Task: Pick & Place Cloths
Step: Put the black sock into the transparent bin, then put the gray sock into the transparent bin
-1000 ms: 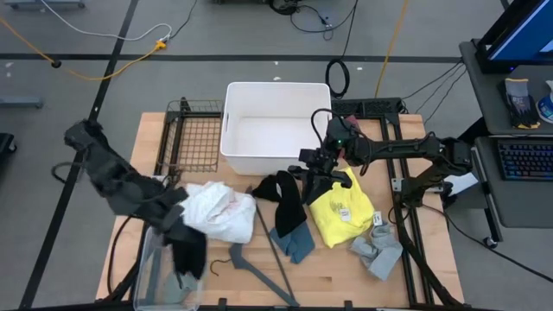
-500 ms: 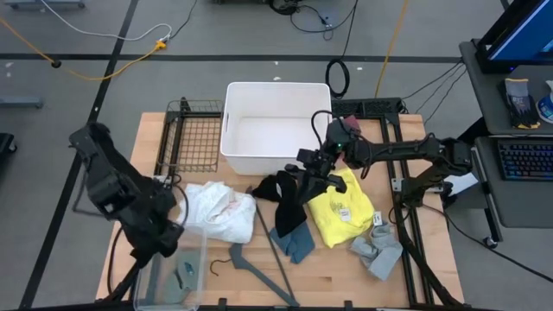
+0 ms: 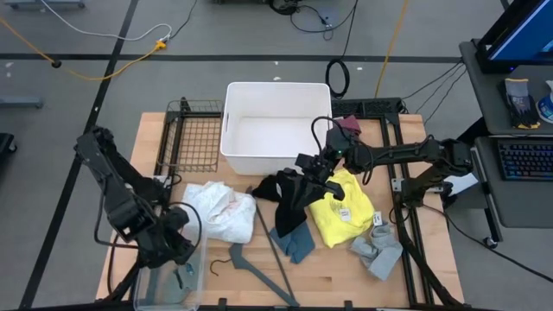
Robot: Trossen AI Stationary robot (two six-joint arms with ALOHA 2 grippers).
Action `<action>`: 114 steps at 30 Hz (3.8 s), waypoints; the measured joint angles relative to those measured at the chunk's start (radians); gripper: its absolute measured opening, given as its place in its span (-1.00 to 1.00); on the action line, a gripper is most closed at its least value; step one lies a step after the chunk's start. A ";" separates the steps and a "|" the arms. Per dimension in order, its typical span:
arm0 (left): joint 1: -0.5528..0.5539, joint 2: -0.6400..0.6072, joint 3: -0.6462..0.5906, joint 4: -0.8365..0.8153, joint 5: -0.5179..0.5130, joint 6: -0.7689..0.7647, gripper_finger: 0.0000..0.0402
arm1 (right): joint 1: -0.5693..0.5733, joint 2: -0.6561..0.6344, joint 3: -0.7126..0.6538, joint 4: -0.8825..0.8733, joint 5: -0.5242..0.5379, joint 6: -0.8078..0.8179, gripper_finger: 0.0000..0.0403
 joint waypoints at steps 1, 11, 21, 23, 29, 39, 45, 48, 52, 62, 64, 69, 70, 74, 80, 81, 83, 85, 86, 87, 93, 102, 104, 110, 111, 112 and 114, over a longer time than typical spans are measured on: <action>0.000 0.005 -0.006 0.028 0.000 0.000 -1.00 | 0.001 0.000 0.000 0.000 0.000 0.003 -0.73; 0.000 0.087 -0.016 0.090 -0.001 0.004 -0.99 | 0.020 0.000 0.000 -0.005 0.050 -0.020 -0.72; 0.004 0.126 -0.016 0.089 -0.011 -0.029 -0.52 | 0.085 0.001 0.000 -0.288 0.105 -0.299 -0.61; 0.004 0.126 -0.016 0.089 -0.011 -0.034 -0.37 | 0.109 0.001 0.000 -0.364 0.107 -0.388 -0.57; 0.004 0.126 -0.016 0.096 0.008 -0.036 0.14 | 0.177 -0.005 0.000 -0.603 0.169 -0.632 -0.43; 0.003 0.086 -0.016 0.170 0.124 -0.069 0.59 | 0.305 -0.055 0.000 -1.166 0.740 -1.264 -0.16; -0.008 0.031 -0.015 0.256 0.073 -0.145 0.68 | 0.382 -0.055 0.000 -1.261 0.926 -1.464 -0.08; -0.025 0.013 -0.015 0.281 0.038 -0.201 0.67 | 0.410 -0.055 0.000 -1.250 0.938 -1.481 -0.09; -0.061 0.001 -0.014 0.276 0.025 -0.292 0.65 | 0.441 -0.055 0.000 -1.246 0.937 -1.481 -0.11; -0.174 0.002 -0.014 0.158 0.025 -0.436 0.66 | 0.456 -0.027 0.000 -1.083 0.933 -1.399 -0.12; -0.196 0.002 -0.014 0.142 0.012 -0.445 0.66 | 0.456 -0.007 0.000 -1.062 0.921 -1.368 -0.12; -0.242 0.002 -0.014 0.147 -0.252 -0.358 0.63 | 0.454 0.071 0.000 -0.975 0.860 -1.310 -0.12; -0.249 0.002 -0.014 0.148 -0.331 -0.324 0.62 | 0.450 0.086 0.000 -0.951 0.840 -1.300 -0.12; -0.262 0.002 -0.014 0.149 -0.611 -0.195 0.61 | 0.436 0.130 0.001 -0.882 0.803 -1.232 -0.13; -0.262 0.002 -0.014 0.155 -0.794 -0.056 0.61 | 0.422 0.166 0.001 -0.863 0.803 -1.137 -0.13; -0.261 0.002 -0.014 0.161 -0.816 -0.033 0.61 | 0.419 0.174 0.001 -0.855 0.805 -1.123 -0.13; -0.261 0.002 -0.014 0.175 -0.855 0.012 0.61 | 0.416 0.191 0.001 -0.856 0.807 -1.095 -0.13; -0.261 0.002 -0.014 0.198 -0.896 0.066 0.61 | 0.416 0.209 0.001 -0.863 0.813 -1.057 -0.13; -0.261 0.002 -0.014 0.210 -0.913 0.098 0.61 | 0.417 0.221 0.001 -0.860 0.827 -1.038 -0.13; -0.261 0.002 -0.014 0.223 -0.928 0.128 0.61 | 0.417 0.231 0.002 -0.866 0.841 -1.024 -0.13; -0.261 0.002 -0.014 0.260 -1.007 0.256 0.61 | 0.417 0.269 0.001 -0.927 0.902 -0.896 -0.13; -0.249 -0.012 -0.014 0.261 -1.039 0.362 0.61 | 0.405 0.268 0.001 -1.018 0.993 -0.784 -0.13; -0.246 -0.022 -0.014 0.261 -1.039 0.385 0.61 | 0.403 0.281 0.001 -1.018 0.993 -0.773 -0.13; -0.246 -0.068 -0.014 0.274 -1.039 0.465 0.61 | 0.404 0.334 0.003 -1.002 0.992 -0.747 -0.13; -0.246 -0.074 -0.014 0.274 -1.038 0.476 0.61 | 0.404 0.345 0.005 -1.003 0.992 -0.740 -0.13; -0.246 -0.081 -0.014 0.275 -1.039 0.484 0.61 | 0.404 0.355 0.006 -1.002 0.994 -0.735 -0.13; -0.246 -0.090 -0.014 0.276 -1.038 0.502 0.61 | 0.404 0.375 0.007 -1.002 1.003 -0.723 -0.13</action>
